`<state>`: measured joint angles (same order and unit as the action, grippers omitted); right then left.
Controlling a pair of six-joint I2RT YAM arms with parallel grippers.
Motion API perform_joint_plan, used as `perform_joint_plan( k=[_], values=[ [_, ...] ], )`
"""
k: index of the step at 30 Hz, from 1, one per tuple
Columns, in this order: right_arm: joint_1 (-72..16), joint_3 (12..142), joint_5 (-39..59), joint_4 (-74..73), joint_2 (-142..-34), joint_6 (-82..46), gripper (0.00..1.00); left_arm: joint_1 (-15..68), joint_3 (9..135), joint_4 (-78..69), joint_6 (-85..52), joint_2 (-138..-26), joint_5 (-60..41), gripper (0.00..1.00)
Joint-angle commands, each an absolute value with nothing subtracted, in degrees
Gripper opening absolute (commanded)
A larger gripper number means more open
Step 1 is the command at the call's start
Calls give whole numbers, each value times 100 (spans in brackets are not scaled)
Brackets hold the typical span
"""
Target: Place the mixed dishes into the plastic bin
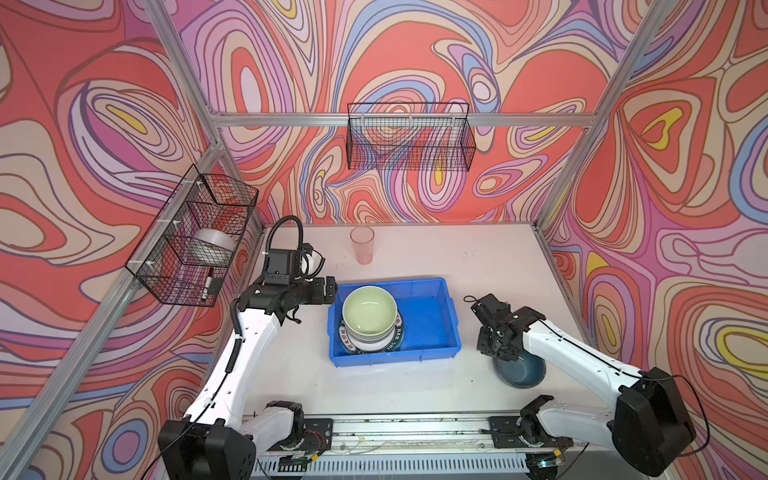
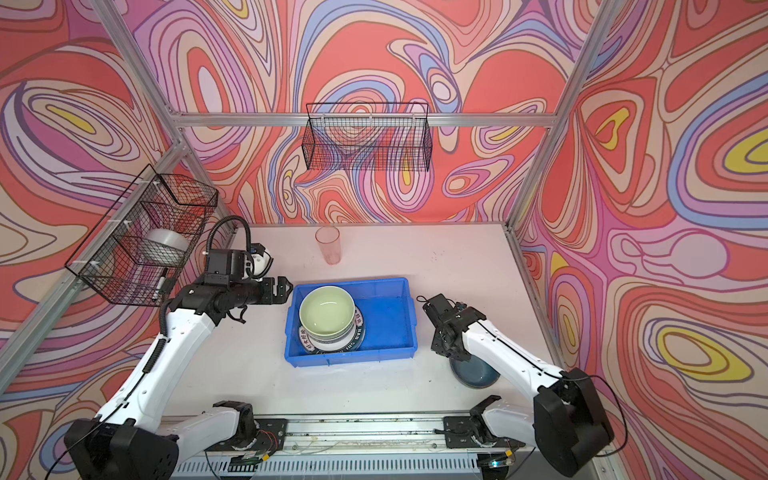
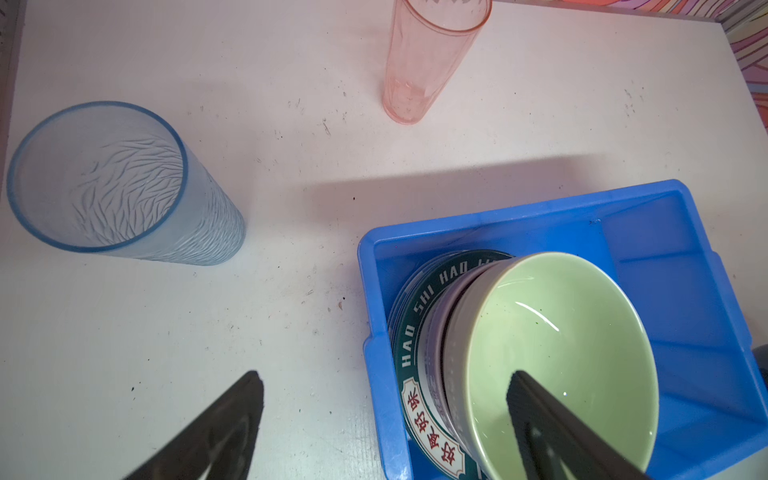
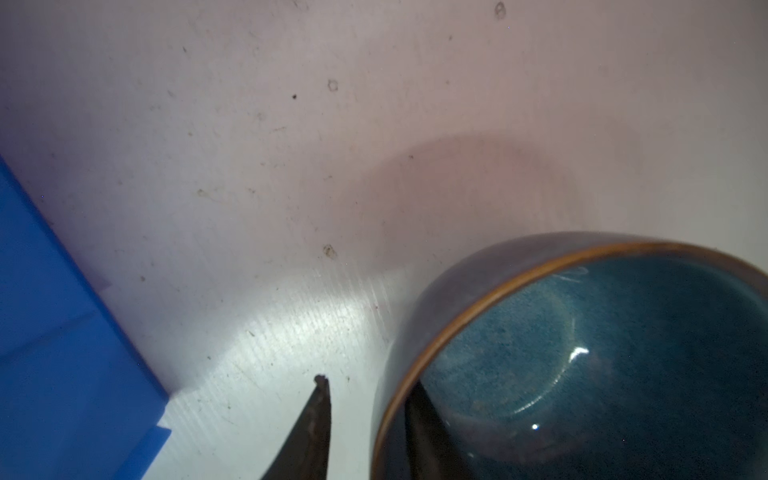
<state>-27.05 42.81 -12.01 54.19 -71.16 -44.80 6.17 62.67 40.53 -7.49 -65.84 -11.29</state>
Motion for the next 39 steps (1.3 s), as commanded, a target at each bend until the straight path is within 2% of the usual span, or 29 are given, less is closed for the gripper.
perform_joint_plan(
  k=[1, 5, 15, 34, 37, 39],
  values=[
    [-2681, 4328, -1213, 5148, -7239, -4291, 23, 668, 6165, 4157, -674, -6525, -1046, 95],
    [-2681, 4452, -1194, 5075, -7327, -4092, 14, 677, 6104, 4181, -729, -6435, -1017, 95],
    [-2674, 5172, -1300, 4712, -7850, -3150, 0, 677, 6002, 4192, -817, -6360, -1028, 95],
    [-2569, 6499, -1244, 4369, -9506, -2148, 0, 677, 5818, 4191, -791, -6222, -959, 95],
    [-2528, 6569, -997, 4411, -9568, -2160, 10, 677, 5818, 4190, -774, -6228, -952, 95],
    [-2518, 6608, -874, 4461, -9550, -2175, 13, 677, 5818, 4199, -766, -6227, -933, 95]
  ],
)
